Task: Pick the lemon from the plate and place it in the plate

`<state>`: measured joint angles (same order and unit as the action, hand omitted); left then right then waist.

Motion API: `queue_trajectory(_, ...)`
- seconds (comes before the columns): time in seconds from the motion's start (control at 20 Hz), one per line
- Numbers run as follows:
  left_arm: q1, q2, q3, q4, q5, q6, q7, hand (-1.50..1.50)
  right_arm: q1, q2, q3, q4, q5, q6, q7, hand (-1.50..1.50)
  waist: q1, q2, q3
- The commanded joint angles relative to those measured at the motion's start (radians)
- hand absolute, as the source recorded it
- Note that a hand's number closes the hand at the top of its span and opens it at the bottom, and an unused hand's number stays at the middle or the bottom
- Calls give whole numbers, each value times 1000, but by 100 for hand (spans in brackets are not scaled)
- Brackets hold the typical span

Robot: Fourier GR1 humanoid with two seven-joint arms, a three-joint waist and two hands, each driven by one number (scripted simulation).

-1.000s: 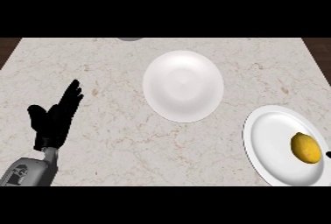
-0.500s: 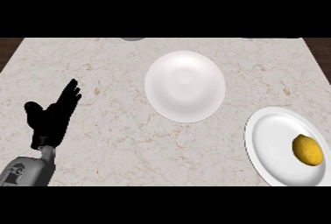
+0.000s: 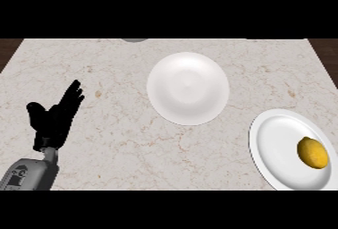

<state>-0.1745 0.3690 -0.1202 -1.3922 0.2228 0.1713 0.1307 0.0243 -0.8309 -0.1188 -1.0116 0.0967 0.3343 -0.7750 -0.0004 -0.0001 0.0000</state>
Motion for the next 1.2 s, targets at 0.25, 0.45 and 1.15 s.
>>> queue_trajectory(0.25,2,-1,65,45,3,-57,-29,0,-15,5,68,-121,177,-60,195,-150,-1,0,-1)
queue_trajectory(0.45,-33,-13,60,10,-28,-49,43,0,-26,37,98,-140,251,-58,241,-150,-2,0,0)
queue_trajectory(1.15,34,-48,135,-43,-78,-117,34,0,-32,104,59,-210,402,23,337,-150,-2,-1,0)
